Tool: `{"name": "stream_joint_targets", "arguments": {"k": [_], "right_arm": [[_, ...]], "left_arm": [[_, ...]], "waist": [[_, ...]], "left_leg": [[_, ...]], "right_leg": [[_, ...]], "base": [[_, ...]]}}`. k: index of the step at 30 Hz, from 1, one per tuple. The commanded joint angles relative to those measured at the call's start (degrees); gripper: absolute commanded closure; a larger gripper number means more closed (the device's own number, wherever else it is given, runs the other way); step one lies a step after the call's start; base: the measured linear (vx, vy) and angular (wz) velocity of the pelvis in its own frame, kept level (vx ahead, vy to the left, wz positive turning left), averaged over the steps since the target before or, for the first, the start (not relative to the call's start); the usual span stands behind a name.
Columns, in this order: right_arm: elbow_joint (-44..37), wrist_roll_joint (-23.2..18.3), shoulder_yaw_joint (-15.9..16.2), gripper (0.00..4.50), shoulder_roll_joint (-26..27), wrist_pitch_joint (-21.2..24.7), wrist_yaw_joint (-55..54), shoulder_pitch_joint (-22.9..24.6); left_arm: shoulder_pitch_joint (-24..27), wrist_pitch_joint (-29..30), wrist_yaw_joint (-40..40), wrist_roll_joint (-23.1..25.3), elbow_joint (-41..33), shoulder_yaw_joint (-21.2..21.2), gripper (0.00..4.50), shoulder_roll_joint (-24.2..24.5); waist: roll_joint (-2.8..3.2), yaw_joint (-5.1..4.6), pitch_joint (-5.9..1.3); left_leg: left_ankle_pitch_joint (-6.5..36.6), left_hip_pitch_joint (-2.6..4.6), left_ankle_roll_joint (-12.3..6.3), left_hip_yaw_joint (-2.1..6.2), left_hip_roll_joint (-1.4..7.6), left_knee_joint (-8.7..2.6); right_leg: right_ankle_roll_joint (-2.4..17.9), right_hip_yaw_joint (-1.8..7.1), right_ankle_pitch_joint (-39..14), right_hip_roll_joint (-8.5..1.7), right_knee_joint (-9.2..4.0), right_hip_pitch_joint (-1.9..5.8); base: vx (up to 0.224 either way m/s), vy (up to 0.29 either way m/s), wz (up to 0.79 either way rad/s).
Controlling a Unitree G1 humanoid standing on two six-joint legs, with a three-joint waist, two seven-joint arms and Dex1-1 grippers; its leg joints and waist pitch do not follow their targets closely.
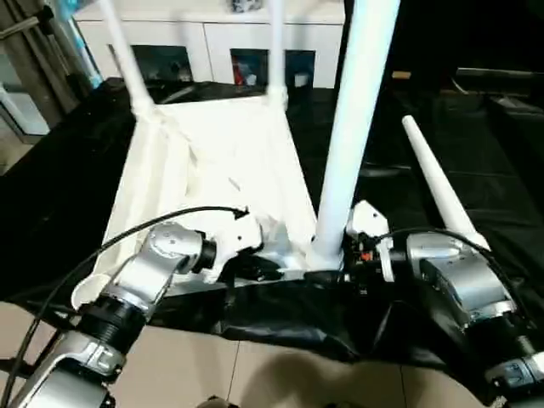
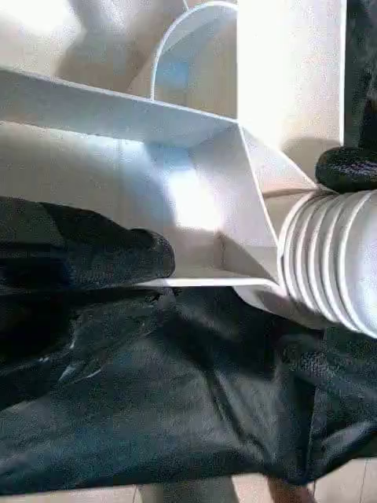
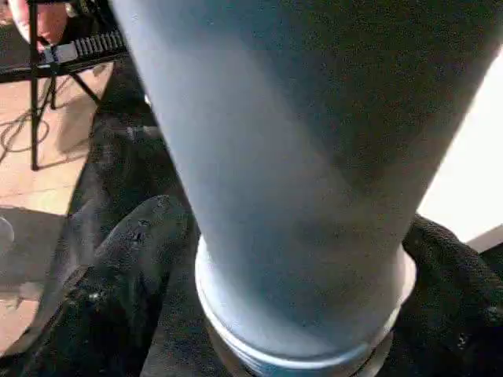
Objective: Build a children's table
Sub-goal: Rotate leg to tighten
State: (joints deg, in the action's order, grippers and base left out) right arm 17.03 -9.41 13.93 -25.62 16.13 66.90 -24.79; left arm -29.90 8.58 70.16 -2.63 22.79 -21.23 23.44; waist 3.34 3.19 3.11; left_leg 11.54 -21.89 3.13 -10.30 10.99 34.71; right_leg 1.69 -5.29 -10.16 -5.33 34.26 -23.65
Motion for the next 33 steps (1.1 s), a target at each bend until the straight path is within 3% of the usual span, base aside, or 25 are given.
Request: {"name": "stream_joint_targets", "arguments": {"k": [1, 7, 13, 15, 17, 18, 19, 22, 24, 27, 28, 30, 33], "right_arm": [[-2.02, -0.88, 1.16, 0.93, -0.04, 0.82, 1.29, 0.39], [-2.87, -0.82, 1.50, 1.51, 0.08, 1.47, 1.21, 1.57], [-1.38, -0.88, 0.47, 1.67, 2.33, 2.05, -2.41, 2.45], [1.27, 0.00, -0.85, 1.67, 4.66, 1.64, -7.44, 2.04], [7.39, 2.36, -3.43, 1.69, 9.18, 0.11, -18.38, 0.51], [9.39, 2.57, -4.38, 1.69, 10.74, 0.33, -21.74, -0.12], [11.33, 2.81, -5.20, 1.69, 12.21, 0.43, -25.00, -0.77], [16.21, 3.28, -7.22, 1.70, 16.15, 0.29, -32.85, -2.53], [19.31, 3.30, -8.59, 1.70, 18.57, 0.19, -37.54, -3.87], [25.17, 3.00, -10.34, 1.70, 22.67, -1.17, -42.76, -6.61], [26.98, 3.34, -10.47, 1.70, 23.65, -2.43, -44.20, -7.43], [29.51, 3.64, -10.59, 1.70, 24.76, -5.05, -45.07, -8.75], [30.19, 2.63, -11.57, 1.00, 25.36, -5.52, -43.78, -9.71]], "left_arm": [[-0.33, -1.39, 1.90, -1.11, -0.38, -1.31, 4.50, -0.58], [-0.44, -1.88, 2.02, -0.73, 0.59, -0.97, 4.50, -0.88], [-0.23, -0.98, 0.45, -0.95, 1.17, 0.10, 4.50, -2.11], [-0.58, -0.05, -2.40, -0.36, 2.06, 0.76, 4.50, -3.14], [-2.01, 2.19, -9.85, 0.84, 4.56, 2.72, 4.50, -5.94], [-2.61, 3.17, -12.34, 1.28, 5.23, 3.26, 4.50, -6.93], [-3.25, 4.30, -15.07, 1.73, 5.88, 3.86, 4.50, -7.96], [-4.68, 7.23, -21.13, 2.22, 6.97, 5.47, 4.50, -10.87], [-5.48, 8.48, -24.62, 2.45, 7.62, 6.37, 4.50, -12.65], [-6.68, 9.84, -29.95, 2.81, 8.72, 7.69, 4.50, -15.90], [-6.97, 10.26, -31.09, 2.81, 8.93, 7.91, 4.50, -16.89], [-7.09, 9.87, -31.74, 3.20, 8.82, 7.23, 4.50, -18.16], [-6.67, 8.66, -31.20, 4.55, 8.28, 5.50, 4.50, -17.90]], "waist": [[-0.43, -0.05, -4.29], [-0.56, 0.20, -4.49], [-0.66, 0.15, -4.37], [-0.66, -0.12, -4.15], [-0.62, -0.63, -3.33], [-0.85, -1.12, -3.15], [-0.87, -1.64, -3.21], [-0.97, -2.56, -3.34], [-1.01, -3.22, -3.46], [-0.96, -3.47, -3.54], [-1.32, -3.57, -3.60], [-1.02, -3.69, -3.60], [-1.19, -3.61, -3.86]], "left_leg": [[5.41, 0.91, -5.09, 0.47, 2.34, -3.87], [4.07, 0.76, -6.15, 0.47, 2.21, -3.56], [4.92, 0.69, -5.71, 0.48, 2.20, -3.59], [6.66, 0.69, -4.84, 0.51, 2.15, -3.80], [11.92, 1.21, -2.53, 0.41, 1.89, -4.13], [14.82, 1.47, -0.76, 0.73, 1.65, -4.39], [15.85, 1.64, 0.02, 1.00, 1.61, -4.55], [15.36, 1.16, -0.44, 1.12, 1.55, -4.62], [15.12, 1.21, -0.81, 1.10, 1.37, -4.48], [15.08, 1.30, -1.09, 1.14, 1.30, -4.36], [14.24, 1.10, -1.68, 1.02, 1.32, -4.30], [13.99, 0.85, -1.99, 1.14, 1.45, -4.42], [12.80, 0.66, -2.99, 1.11, 1.51, -4.36]], "right_leg": [[13.10, 2.95, -5.76, -3.08, -2.99, 3.65], [13.55, 2.86, -3.42, -3.03, -2.67, 3.79], [13.15, 2.83, -5.62, -3.05, -2.89, 3.70], [12.64, 2.76, -8.38, -3.05, -3.20, 3.65], [10.89, 2.66, -18.03, -3.30, -4.64, 3.17], [8.86, 2.40, -24.60, -3.32, -5.15, 3.45], [7.34, 2.32, -27.41, -3.31, -5.49, 3.49], [6.66, 2.33, -26.03, -3.18, -5.59, 3.59], [7.39, 2.23, -25.41, -3.12, -5.65, 3.44], [7.56, 2.07, -25.58, -3.16, -5.81, 3.38], [8.01, 2.22, -23.99, -3.16, -5.74, 3.39], [8.36, 2.05, -23.33, -3.15, -5.57, 3.49], [9.11, 2.23, -20.15, -3.17, -5.21, 3.69]], "base": [[0.000, 0.000, 0.00], [0.000, 0.000, 0.00], [0.000, 0.000, 0.00], [0.000, 0.000, 0.00], [0.000, 0.000, 0.00], [0.000, 0.000, 0.00], [0.000, 0.000, 0.00], [0.000, 0.000, 0.00], [0.000, 0.000, 0.00], [0.000, 0.000, 0.00], [0.000, 0.000, 0.00], [0.000, 0.000, 0.00], [0.000, 0.000, 0.00]]}}
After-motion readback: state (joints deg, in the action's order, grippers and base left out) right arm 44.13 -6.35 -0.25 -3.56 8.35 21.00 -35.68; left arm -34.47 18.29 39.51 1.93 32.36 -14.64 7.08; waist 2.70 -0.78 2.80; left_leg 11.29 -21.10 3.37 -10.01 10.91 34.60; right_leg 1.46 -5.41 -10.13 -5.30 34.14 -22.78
